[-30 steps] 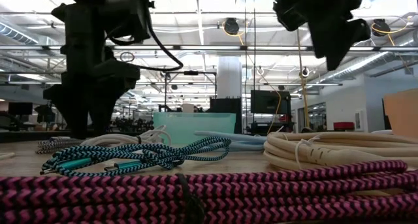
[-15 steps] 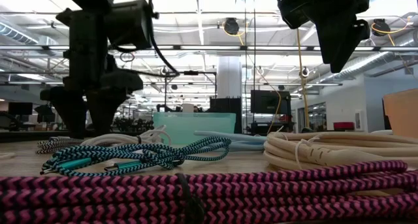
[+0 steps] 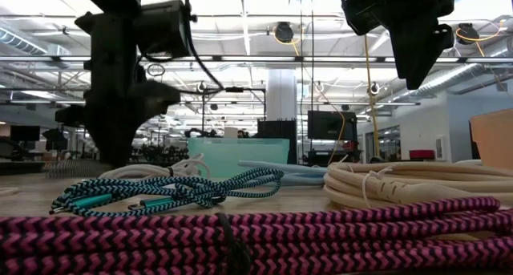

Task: Pick & Place USB Port
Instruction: Put the black charger cable into the blue bin

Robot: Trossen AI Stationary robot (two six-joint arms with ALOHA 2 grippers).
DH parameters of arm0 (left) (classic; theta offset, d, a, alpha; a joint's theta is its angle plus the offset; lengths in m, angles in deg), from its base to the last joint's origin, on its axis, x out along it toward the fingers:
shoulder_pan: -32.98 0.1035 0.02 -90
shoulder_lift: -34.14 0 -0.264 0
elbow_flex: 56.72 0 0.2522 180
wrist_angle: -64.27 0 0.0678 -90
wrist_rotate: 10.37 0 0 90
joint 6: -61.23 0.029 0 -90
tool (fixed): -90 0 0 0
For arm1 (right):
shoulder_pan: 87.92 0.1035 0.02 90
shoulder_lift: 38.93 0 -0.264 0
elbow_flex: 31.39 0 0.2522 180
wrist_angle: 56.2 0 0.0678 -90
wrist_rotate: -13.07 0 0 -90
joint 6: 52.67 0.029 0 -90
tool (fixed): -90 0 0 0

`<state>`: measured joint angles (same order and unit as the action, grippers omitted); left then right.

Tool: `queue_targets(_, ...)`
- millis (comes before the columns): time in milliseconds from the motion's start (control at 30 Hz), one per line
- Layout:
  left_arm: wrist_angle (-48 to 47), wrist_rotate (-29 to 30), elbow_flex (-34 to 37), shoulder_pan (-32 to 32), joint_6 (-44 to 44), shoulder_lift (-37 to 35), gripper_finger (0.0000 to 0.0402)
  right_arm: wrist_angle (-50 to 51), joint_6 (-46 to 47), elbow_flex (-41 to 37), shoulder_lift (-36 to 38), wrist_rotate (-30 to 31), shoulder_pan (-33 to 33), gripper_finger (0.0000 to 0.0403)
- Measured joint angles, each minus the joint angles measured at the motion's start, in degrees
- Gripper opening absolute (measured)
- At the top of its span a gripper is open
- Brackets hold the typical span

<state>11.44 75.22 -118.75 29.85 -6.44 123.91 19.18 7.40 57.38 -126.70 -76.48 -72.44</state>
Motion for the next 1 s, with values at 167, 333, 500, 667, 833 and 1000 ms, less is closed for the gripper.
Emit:
queue_targets(167,0.3,-1.5,-3.2,0.8,-0.5,-5.7,0.0012,0.1,-0.8,0.0,0.0,1.3,0.3,0.0185)
queue_targets(333,2.7,3.1,-9.7,3.2,-0.4,-12.1,0.0007,0.2,-1.2,0.0,0.0,1.5,0.4,0.0185)
queue_targets(500,2.9,12.4,-17.1,11.1,4.9,-13.8,0.0004,0.5,-1.4,0.0,0.0,2.8,0.4,0.0185)
queue_targets(667,5.5,8.4,-21.5,22.0,10.3,-8.3,0.0003,0.4,-1.4,0.0,0.0,3.0,0.4,0.0185)
queue_targets(833,7.5,4.3,-22.7,26.8,11.0,-0.2,0.0002,0.5,-0.9,0.0,0.0,4.1,0.4,0.0185)
queue_targets(1000,10.4,1.2,-22.7,27.5,10.2,8.1,0.0001,0.8,0.1,0.0,0.0,4.1,0.4,0.0185)
